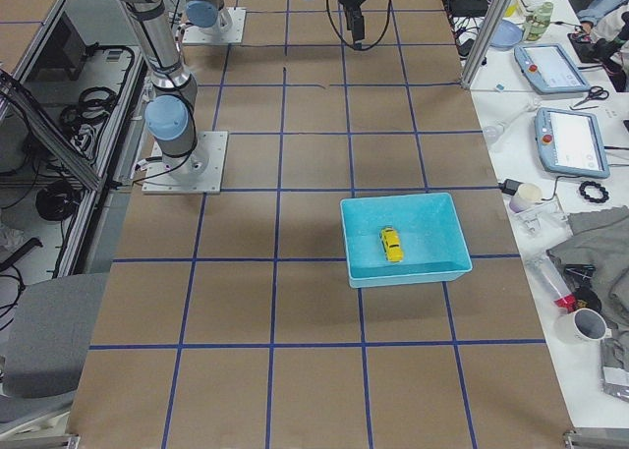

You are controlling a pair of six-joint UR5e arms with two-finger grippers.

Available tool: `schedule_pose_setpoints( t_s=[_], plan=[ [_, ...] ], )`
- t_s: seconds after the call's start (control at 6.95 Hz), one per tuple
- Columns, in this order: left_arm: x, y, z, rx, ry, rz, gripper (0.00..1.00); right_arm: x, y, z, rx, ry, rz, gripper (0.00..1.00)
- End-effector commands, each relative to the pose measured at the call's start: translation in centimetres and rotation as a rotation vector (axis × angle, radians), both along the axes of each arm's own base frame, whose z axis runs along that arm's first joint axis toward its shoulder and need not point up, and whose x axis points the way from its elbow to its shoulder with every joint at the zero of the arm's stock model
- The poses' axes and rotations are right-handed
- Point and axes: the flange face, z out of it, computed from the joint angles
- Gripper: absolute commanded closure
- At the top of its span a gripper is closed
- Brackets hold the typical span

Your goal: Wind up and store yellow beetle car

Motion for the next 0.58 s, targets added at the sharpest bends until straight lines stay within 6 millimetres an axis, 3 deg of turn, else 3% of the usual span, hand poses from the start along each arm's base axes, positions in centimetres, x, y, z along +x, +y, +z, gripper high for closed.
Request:
schedule_pose_setpoints(
  t_s=[0.0,0.43],
  plan=[
    [0.0,0.0,0.0,0.000,0.000,0.000,0.00,-0.4,0.1,0.9,0.025,0.002,-0.014,0.00],
    [0.0,0.0,0.0,0.000,0.000,0.000,0.00,-1.8,-0.3,0.4,0.043,0.007,0.020,0.00]
  ],
)
